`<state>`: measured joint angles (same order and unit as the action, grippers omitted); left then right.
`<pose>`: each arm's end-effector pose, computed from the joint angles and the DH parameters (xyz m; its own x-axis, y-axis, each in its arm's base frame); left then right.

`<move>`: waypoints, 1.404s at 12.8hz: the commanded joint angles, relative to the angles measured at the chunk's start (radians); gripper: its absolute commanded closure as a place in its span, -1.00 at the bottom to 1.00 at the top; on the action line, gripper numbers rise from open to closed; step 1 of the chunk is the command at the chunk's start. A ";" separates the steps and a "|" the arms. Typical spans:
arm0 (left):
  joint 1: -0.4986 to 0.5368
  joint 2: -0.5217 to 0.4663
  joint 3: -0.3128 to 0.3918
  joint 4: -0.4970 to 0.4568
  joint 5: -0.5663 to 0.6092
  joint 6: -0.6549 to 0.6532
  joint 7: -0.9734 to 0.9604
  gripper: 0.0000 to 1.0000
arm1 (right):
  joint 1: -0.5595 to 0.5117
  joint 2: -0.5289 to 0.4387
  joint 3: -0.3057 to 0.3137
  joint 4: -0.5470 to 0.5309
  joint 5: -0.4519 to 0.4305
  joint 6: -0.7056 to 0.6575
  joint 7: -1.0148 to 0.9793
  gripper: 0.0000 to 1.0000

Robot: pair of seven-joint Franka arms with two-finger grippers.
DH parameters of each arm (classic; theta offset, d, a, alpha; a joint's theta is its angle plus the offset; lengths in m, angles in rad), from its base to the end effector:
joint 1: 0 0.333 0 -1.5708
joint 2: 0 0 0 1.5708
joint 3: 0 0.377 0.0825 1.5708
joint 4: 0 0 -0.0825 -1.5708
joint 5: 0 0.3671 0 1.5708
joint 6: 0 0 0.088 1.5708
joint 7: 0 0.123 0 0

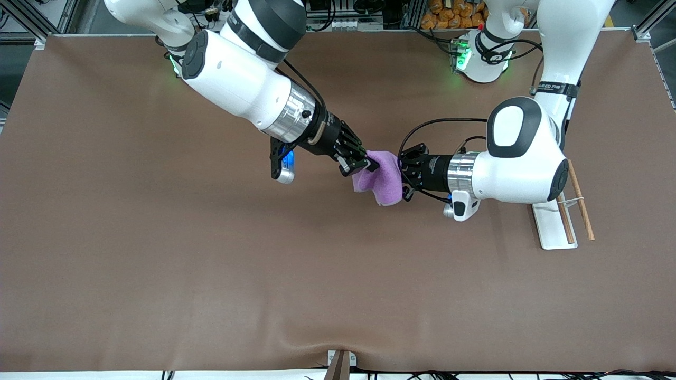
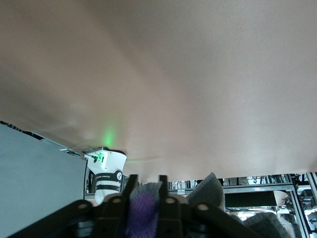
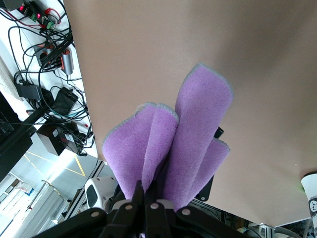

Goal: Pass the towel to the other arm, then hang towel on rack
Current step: 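Grasp the towel's hanging edge with the left gripper beside the right gripper, then open the right gripper and carry the towel toward the dowel rack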

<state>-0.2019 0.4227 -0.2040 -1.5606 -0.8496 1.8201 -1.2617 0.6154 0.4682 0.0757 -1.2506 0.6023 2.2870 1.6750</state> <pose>0.6045 -0.3138 0.4769 0.2439 0.5728 -0.7826 0.9157 -0.4018 -0.0088 0.5830 0.4876 0.6108 0.3490 -0.6957 -0.6279 -0.9253 -0.1497 -0.3484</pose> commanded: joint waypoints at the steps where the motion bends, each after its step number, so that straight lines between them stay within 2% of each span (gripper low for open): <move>1: 0.002 -0.016 -0.002 0.001 -0.006 0.005 0.004 1.00 | 0.009 -0.013 -0.008 -0.009 0.004 0.003 -0.008 1.00; 5: 0.025 -0.031 0.003 0.028 -0.002 -0.011 0.027 1.00 | 0.009 -0.013 -0.008 -0.009 0.004 0.003 -0.006 1.00; 8: 0.077 -0.036 0.008 0.066 0.059 -0.099 0.099 1.00 | 0.009 -0.010 -0.008 -0.010 0.005 0.003 0.000 1.00; 9: 0.102 -0.036 0.008 0.073 0.067 -0.122 0.145 1.00 | 0.004 -0.009 -0.008 -0.010 0.013 -0.001 0.003 -0.91; 10: 0.126 -0.036 0.008 0.083 0.082 -0.152 0.184 1.00 | 0.007 -0.009 -0.008 -0.012 0.002 -0.004 0.002 -1.00; 16: 0.222 -0.058 0.008 0.116 0.243 -0.294 0.421 1.00 | 0.003 -0.013 -0.010 -0.023 -0.001 -0.018 0.002 -1.00; 17: 0.243 -0.068 0.008 0.116 0.291 -0.326 0.491 1.00 | 0.001 -0.013 -0.014 -0.023 -0.013 -0.037 -0.004 -1.00; 18: 0.263 -0.077 0.005 0.116 0.337 -0.349 0.598 1.00 | -0.002 -0.016 -0.014 -0.023 -0.073 -0.058 -0.008 -1.00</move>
<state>0.0231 0.3817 -0.1921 -1.4414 -0.5845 1.5227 -0.7933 0.6153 0.4695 0.0686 -1.2569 0.5850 2.2565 1.6729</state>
